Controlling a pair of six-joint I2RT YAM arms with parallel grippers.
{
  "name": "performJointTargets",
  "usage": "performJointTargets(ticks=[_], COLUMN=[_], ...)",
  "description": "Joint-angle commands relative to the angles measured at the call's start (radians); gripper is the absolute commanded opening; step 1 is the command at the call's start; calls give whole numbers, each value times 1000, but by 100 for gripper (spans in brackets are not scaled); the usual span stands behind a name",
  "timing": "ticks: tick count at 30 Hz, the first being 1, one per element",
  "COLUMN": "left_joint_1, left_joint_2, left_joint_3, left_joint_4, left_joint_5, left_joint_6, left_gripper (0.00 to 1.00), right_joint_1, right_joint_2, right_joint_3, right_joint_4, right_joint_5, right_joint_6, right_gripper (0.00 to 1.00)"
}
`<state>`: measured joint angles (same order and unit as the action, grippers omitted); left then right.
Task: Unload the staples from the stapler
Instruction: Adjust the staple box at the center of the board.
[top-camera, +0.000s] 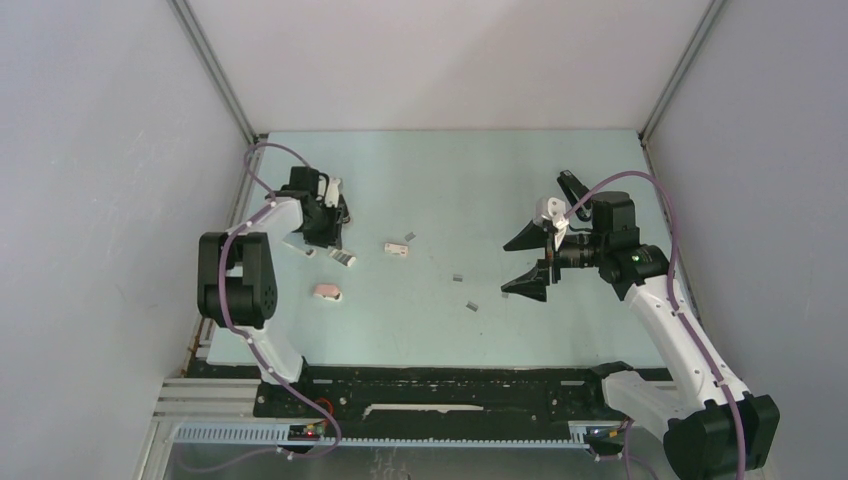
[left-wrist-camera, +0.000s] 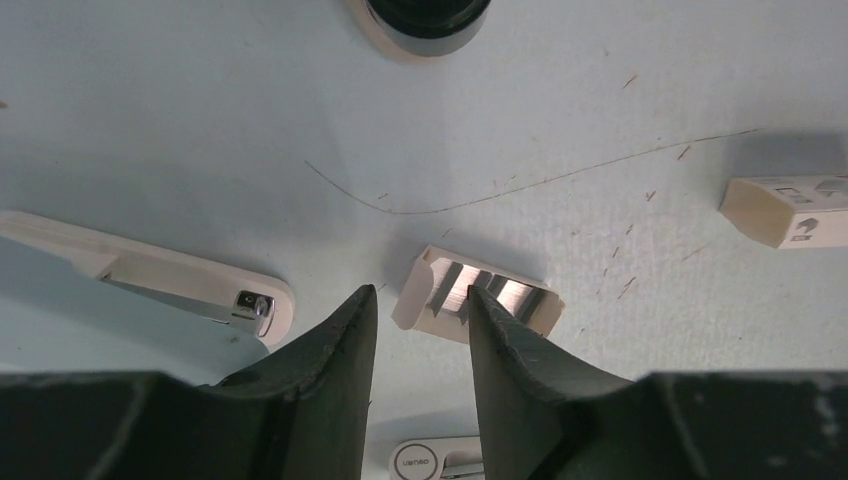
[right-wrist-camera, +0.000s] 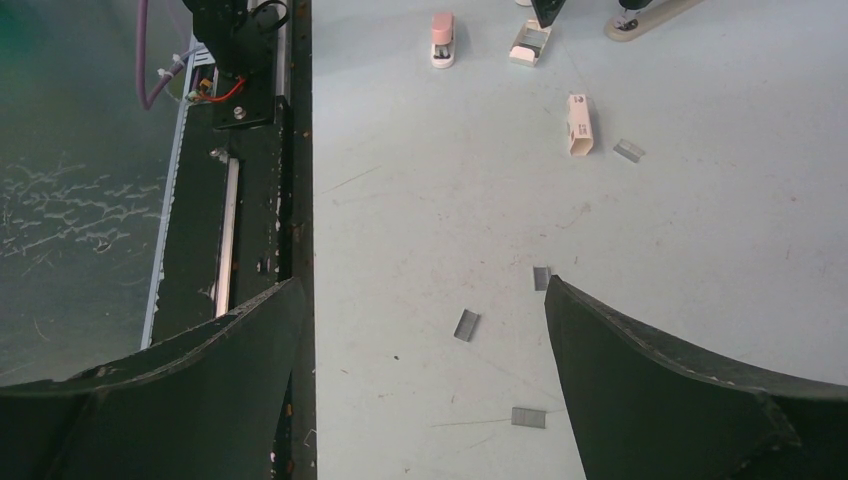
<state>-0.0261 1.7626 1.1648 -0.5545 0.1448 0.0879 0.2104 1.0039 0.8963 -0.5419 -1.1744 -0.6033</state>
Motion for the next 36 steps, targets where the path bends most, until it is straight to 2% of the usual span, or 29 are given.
performJointTargets(ticks=[1, 4, 23, 25, 36], left_joint_1=[-5, -8, -14, -14, -26], left_joint_2=[11, 19, 45, 44, 68], left_joint_3=[52, 52, 76, 80, 98], left_joint_4=[-24, -28, -51, -53, -83], left_joint_5=[-43, -54, -39, -39, -42], left_joint_6=[32, 38, 29, 25, 12], left_gripper=[44, 43, 20, 15, 15], right_joint_1=[4, 4, -3, -5, -12], right_joint_2=[-1, -2, -4, -5, -11], right_joint_3=[4, 4, 4, 4, 4], right_joint_4=[7, 7, 11, 12, 17], right_joint_5=[0, -1, -11, -13, -22], right_joint_6=[-3, -3, 6, 5, 14], right_gripper=[100, 100, 100, 100, 100])
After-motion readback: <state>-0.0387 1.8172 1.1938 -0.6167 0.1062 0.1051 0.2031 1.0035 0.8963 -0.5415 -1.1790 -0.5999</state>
